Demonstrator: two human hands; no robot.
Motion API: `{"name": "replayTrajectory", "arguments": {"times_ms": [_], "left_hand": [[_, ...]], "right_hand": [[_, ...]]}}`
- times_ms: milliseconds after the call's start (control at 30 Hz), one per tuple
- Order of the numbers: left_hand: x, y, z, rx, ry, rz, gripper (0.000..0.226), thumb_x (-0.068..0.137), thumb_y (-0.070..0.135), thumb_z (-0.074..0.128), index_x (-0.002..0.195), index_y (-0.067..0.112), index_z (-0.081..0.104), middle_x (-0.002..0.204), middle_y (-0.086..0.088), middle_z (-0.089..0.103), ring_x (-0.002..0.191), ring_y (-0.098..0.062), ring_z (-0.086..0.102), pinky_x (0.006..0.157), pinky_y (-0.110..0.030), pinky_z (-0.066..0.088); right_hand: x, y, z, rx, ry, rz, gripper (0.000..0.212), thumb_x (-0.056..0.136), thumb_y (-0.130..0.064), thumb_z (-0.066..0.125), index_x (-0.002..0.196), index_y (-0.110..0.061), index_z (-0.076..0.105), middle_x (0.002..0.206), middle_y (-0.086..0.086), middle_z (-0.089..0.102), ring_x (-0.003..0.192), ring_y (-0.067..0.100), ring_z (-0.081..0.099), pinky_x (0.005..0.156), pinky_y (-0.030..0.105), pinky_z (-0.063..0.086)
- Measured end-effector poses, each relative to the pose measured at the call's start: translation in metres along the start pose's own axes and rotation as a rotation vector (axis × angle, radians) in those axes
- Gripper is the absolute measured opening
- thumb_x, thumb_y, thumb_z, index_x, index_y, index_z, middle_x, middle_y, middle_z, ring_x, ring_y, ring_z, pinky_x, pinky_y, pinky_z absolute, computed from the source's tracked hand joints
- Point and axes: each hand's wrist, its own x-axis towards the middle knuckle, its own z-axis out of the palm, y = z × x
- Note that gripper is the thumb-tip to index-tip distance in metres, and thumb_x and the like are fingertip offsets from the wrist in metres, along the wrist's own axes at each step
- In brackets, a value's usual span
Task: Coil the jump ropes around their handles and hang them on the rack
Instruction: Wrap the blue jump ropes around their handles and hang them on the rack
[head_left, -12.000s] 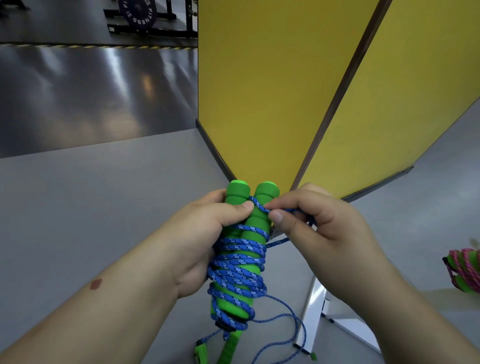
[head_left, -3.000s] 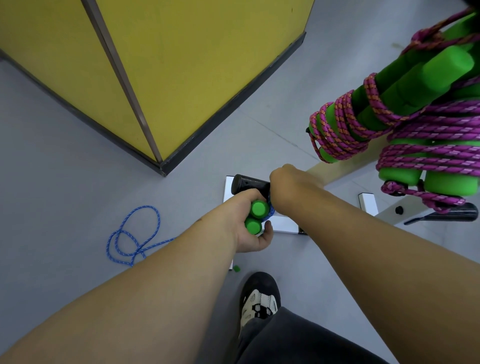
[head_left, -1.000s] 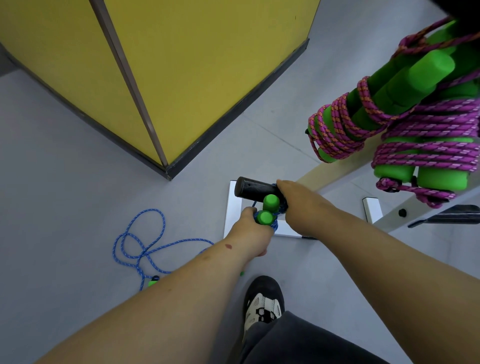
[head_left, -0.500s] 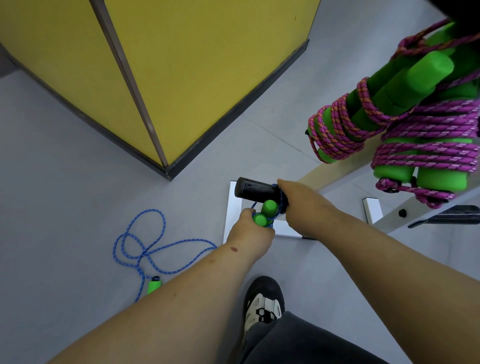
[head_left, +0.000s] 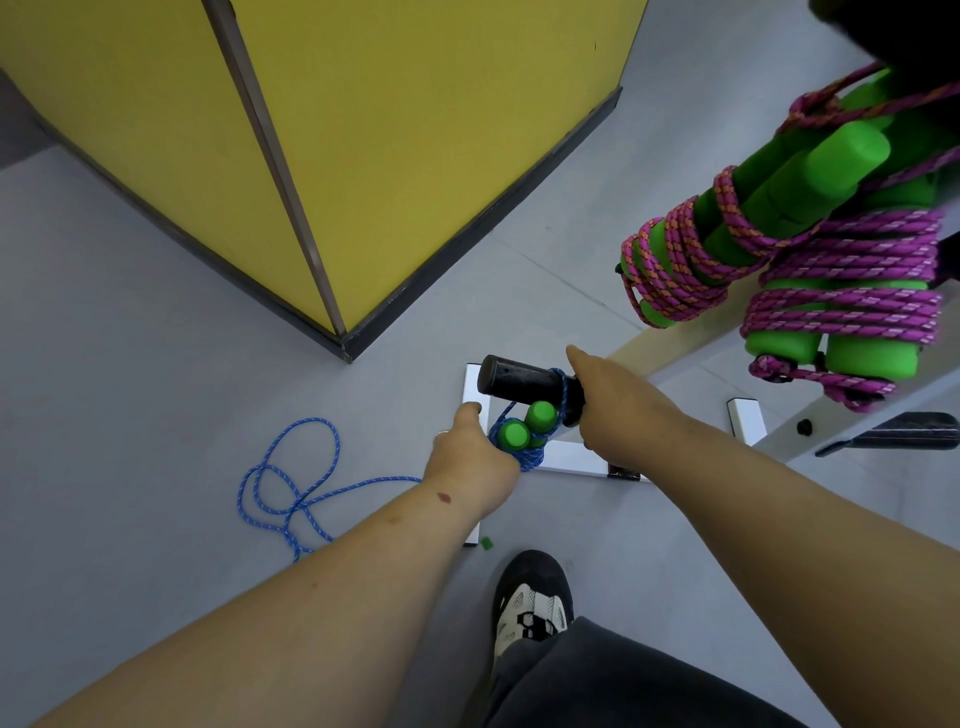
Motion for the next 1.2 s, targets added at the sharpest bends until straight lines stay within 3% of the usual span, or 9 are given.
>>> {"name": "replayTrajectory", "arguments": {"times_ms": [100,200,267,400,533,667,733,900,1200], "left_hand": [[-0.007,-0.006,-0.019,0.115,0.031,0.043,0.078,0.086,0.009,0.055,0.155,0.03,0.025,0.131,-0.013,0.049,0.102,-0.032,0.061,0.075,-0.032,0.047],[-0.019,-0.013,-0.041,0.238,0.055,0.076,0.081,0.087,0.007,0.055,0.157,0.032,0.022,0.137,-0.012,0.044,0.105,-0.031,0.058,0.084,-0.036,0.051],[-0.029,-0.016,-0.056,0.309,0.069,0.086,0.084,0.087,0.005,0.055,0.158,0.032,0.02,0.139,-0.013,0.042,0.109,-0.032,0.057,0.086,-0.038,0.053],[-0.054,-0.02,-0.08,0.398,0.103,0.128,0.084,0.087,0.005,0.056,0.158,0.031,0.019,0.141,-0.014,0.042,0.105,-0.032,0.058,0.086,-0.041,0.055],[-0.081,-0.029,-0.097,0.462,0.122,0.157,0.086,0.087,0.005,0.056,0.159,0.032,0.017,0.143,-0.01,0.039,0.115,-0.029,0.052,0.091,-0.041,0.052],[-0.107,-0.047,-0.121,0.506,0.175,0.183,0.087,0.087,0.008,0.057,0.16,0.03,0.014,0.147,-0.007,0.036,0.126,-0.029,0.045,0.096,-0.039,0.047],[-0.117,-0.06,-0.134,0.509,0.206,0.168,0.088,0.087,0.008,0.055,0.161,0.029,0.013,0.15,-0.007,0.035,0.13,-0.03,0.042,0.099,-0.039,0.043],[-0.136,-0.115,-0.159,0.523,0.254,0.066,0.086,0.085,0.012,0.055,0.16,0.029,0.016,0.152,-0.006,0.036,0.135,-0.032,0.04,0.107,-0.041,0.04],[-0.14,-0.24,-0.168,0.573,0.163,-0.167,0.095,0.083,0.022,0.062,0.161,0.03,0.009,0.157,-0.007,0.03,0.139,-0.032,0.039,0.109,-0.044,0.039]], "right_hand": [[-0.004,-0.003,-0.005,-0.05,0.014,0.006,0.036,0.084,0.002,0.05,0.113,-0.017,0.04,0.087,0.0,0.048,0.081,0.028,0.053,0.055,0.033,0.04],[-0.014,-0.01,-0.011,-0.084,0.005,0.01,0.04,0.086,0.002,0.049,0.121,-0.015,0.039,0.092,0.002,0.049,0.077,0.023,0.054,0.061,0.036,0.046],[-0.027,-0.018,-0.013,-0.117,-0.018,0.026,0.04,0.085,0.003,0.048,0.12,-0.014,0.038,0.091,0.0,0.045,0.069,0.018,0.048,0.057,0.034,0.04],[-0.054,-0.038,-0.017,-0.226,-0.058,0.018,0.067,0.086,-0.001,0.052,0.147,-0.011,0.025,0.126,0.006,0.049,0.09,0.027,0.053,0.069,0.035,0.041],[-0.071,-0.069,-0.014,-0.282,-0.073,-0.089,0.068,0.09,-0.007,0.055,0.15,-0.013,0.023,0.146,0.005,0.043,0.109,0.028,0.058,0.073,0.034,0.044],[-0.081,-0.107,-0.003,-0.346,-0.078,-0.25,0.072,0.1,-0.022,0.049,0.158,-0.012,0.007,0.163,0.002,0.023,0.13,0.028,0.052,0.095,0.044,0.052],[-0.086,-0.129,0.006,-0.371,-0.097,-0.327,0.074,0.103,-0.032,0.045,0.159,-0.013,0.001,0.166,0.003,0.014,0.134,0.031,0.048,0.099,0.047,0.049],[-0.091,-0.183,0.05,-0.326,-0.148,-0.403,0.074,0.103,-0.034,0.044,0.159,-0.014,-0.001,0.168,0.003,0.007,0.141,0.035,0.036,0.108,0.049,0.041],[-0.086,-0.232,0.174,-0.354,-0.278,-0.403,0.076,0.1,-0.03,0.048,0.159,-0.017,0.002,0.165,0.007,0.016,0.14,0.035,0.036,0.107,0.048,0.04]]}}
